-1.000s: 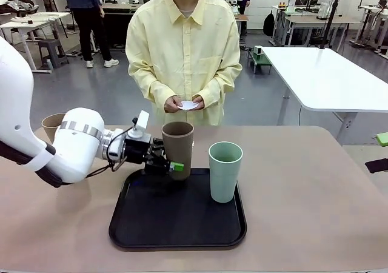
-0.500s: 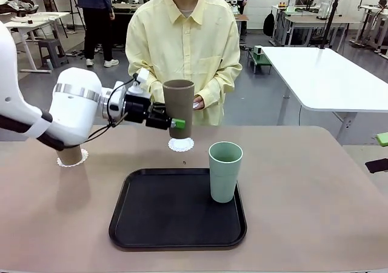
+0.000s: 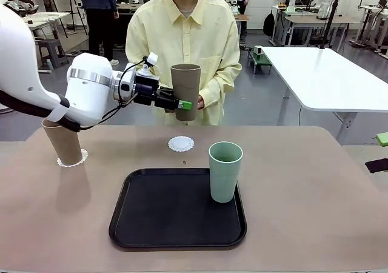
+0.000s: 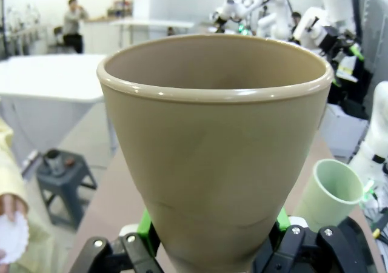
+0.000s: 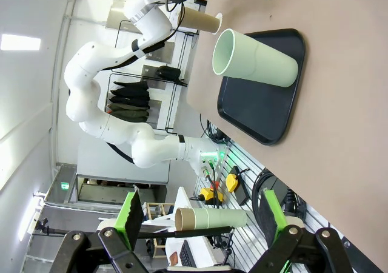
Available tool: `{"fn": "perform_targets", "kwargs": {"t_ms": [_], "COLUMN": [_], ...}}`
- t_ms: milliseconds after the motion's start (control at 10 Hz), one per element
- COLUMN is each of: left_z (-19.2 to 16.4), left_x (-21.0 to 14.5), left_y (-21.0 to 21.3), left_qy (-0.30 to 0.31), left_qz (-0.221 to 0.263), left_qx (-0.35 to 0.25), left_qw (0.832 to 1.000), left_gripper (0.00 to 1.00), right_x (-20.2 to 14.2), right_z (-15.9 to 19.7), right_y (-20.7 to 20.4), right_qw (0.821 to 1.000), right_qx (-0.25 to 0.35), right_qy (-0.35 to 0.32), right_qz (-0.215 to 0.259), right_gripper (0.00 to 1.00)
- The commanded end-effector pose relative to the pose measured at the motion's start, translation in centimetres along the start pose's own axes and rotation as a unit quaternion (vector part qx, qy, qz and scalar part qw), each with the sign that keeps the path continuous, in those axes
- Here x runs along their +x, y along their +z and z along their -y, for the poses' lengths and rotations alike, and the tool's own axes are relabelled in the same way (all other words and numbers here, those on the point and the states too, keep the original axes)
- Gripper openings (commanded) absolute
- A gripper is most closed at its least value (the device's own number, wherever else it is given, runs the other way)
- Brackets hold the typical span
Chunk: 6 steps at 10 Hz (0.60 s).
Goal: Place coasters on the table and set cups on them.
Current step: Take one Reusable plastic cup from the Flat Tray and place it on a coaster set by the human.
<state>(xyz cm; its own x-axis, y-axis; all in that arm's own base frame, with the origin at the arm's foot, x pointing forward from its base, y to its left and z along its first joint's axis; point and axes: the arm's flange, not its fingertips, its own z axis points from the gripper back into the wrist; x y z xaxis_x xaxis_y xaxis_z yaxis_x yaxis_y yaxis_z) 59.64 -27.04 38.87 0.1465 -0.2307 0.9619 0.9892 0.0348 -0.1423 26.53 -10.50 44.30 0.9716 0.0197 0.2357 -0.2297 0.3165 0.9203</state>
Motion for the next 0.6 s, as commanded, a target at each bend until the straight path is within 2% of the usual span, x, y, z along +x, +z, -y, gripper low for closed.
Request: {"fn": "perform_targets", "kwargs": {"t_ms": [0, 100, 200, 500], "left_z": [-2.3, -2.0, -1.1, -1.1], "left_x": [0.8, 0.4, 0.1, 0.1], "left_y": [-0.5, -0.6, -0.2, -0.2], "left_qy": [0.009, 0.009, 0.001, 0.001], "left_qz": [-0.009, -0.017, 0.001, 0.001], "left_qx": [-0.003, -0.007, 0.000, 0.000], "left_qw": [1.000, 1.000, 1.000, 1.000], "left_gripper": [0.72, 0.72, 0.72, 0.72], "right_x": [0.1, 0.1, 0.1, 0.1], "right_z": [0.1, 0.1, 0.1, 0.1], "right_y": [0.1, 0.1, 0.1, 0.1], "right_qw": [1.000, 1.000, 1.000, 1.000], "right_qx": [0.009, 0.009, 0.009, 0.009], "right_qy": [0.006, 0.006, 0.006, 0.006], "right_qz": [0.002, 0.002, 0.002, 0.002], "right_gripper": [1.00, 1.00, 1.00, 1.00]}}
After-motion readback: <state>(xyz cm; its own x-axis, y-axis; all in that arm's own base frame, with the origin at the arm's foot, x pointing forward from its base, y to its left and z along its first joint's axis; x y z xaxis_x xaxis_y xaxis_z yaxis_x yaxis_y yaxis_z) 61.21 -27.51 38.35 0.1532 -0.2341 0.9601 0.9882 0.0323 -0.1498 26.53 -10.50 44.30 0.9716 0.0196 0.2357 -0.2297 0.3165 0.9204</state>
